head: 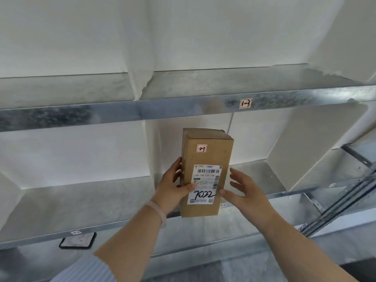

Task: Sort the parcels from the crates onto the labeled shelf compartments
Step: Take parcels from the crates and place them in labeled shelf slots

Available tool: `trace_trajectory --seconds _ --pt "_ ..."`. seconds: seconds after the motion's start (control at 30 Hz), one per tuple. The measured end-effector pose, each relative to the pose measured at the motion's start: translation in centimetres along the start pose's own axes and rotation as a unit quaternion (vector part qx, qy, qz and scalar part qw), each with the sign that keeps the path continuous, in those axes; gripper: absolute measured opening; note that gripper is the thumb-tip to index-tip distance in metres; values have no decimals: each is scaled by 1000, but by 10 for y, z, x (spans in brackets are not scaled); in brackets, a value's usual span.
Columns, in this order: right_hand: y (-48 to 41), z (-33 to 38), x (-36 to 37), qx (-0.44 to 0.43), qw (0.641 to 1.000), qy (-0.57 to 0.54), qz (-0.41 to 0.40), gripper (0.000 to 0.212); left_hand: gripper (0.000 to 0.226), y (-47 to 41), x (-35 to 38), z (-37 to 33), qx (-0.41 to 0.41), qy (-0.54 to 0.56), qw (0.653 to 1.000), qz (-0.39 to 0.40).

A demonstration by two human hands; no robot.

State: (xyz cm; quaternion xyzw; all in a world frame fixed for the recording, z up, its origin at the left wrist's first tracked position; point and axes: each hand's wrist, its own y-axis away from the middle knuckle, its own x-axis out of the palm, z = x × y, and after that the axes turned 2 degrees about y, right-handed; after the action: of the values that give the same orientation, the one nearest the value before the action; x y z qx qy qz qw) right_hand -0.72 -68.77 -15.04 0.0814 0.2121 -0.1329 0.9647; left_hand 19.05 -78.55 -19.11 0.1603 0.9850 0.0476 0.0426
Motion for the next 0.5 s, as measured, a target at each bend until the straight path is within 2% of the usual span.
trace_trajectory --seconds 0.2,0.37,0.5 --pt "-33 -16 1 15 999 9 28 75 80 -24 8 16 13 -2 1000 -21" --pt "-49 -20 0 24 998 9 60 65 81 -31 10 22 16 -20 1000 -14" --pt "-56 -24 -4 20 997 12 74 72 78 -30 11 32 13 -25 999 -32"
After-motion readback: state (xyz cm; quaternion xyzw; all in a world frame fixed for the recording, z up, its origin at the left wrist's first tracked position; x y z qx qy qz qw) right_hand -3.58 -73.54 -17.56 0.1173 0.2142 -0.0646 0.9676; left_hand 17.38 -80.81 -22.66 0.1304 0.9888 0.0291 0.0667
